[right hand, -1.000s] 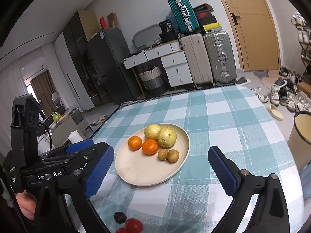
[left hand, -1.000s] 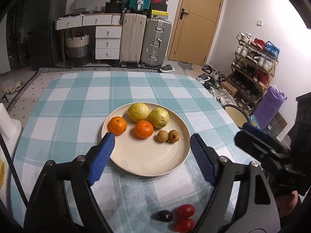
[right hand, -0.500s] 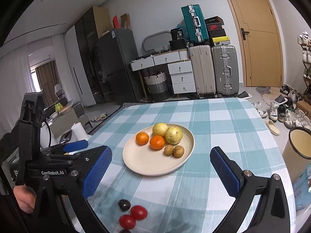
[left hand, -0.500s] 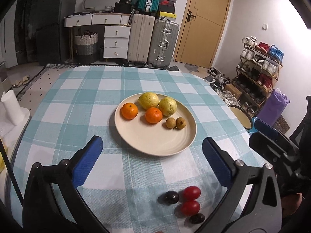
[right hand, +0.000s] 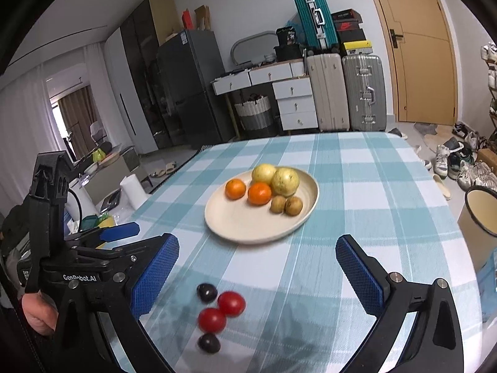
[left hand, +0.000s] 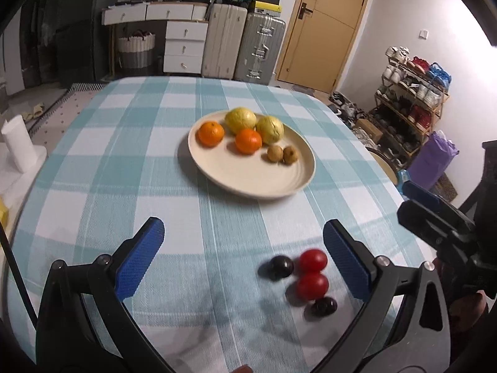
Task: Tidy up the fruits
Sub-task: 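Move both tools back toward the tomatoes and dark plums, then lower the right tool and close it on a dark plum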
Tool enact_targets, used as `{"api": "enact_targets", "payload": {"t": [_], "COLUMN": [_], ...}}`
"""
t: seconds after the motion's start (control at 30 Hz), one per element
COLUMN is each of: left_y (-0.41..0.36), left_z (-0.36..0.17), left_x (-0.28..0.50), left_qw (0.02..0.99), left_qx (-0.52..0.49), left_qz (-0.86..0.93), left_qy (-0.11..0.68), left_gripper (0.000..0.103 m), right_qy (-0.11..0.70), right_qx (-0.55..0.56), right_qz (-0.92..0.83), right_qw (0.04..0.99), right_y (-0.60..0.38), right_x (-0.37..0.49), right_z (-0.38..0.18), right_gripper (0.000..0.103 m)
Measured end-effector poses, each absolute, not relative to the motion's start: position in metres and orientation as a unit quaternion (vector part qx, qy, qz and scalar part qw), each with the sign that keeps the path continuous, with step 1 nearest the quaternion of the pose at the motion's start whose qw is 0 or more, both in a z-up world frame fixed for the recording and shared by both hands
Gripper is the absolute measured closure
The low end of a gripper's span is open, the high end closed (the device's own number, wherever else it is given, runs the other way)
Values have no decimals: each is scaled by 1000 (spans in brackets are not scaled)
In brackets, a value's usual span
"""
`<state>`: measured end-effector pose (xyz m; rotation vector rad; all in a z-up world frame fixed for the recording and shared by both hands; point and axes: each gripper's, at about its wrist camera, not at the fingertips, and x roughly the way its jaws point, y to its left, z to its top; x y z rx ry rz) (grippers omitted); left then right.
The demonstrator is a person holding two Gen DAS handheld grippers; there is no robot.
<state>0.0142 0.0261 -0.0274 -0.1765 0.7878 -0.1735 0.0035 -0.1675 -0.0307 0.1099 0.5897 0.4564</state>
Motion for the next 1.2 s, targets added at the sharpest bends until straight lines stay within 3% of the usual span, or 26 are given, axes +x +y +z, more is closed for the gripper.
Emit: {"api": "enact_targets", "payload": {"t": [0.4,0.9,1.2], "left_y": [38,50,52], "left_z": [-57,-68,-72], "left_x": [4,7,9], "left_qw": [903,896,893], "left_qx": [-78,-93,-98], "left_qz": [-65,-58,-59], "left_qy": [417,430,435], "left_gripper": [1,1,1], "right_qy": [361,387,399], "right_qx": [51,25,5], "right_qz": [249,279,287], "right_qw": [897,878,871], "right_y": [-164,-136,-129], "right_x": [-10,-39,-44], "right_z": [-70,-98,-106], "right_gripper": [0,1,17]}}
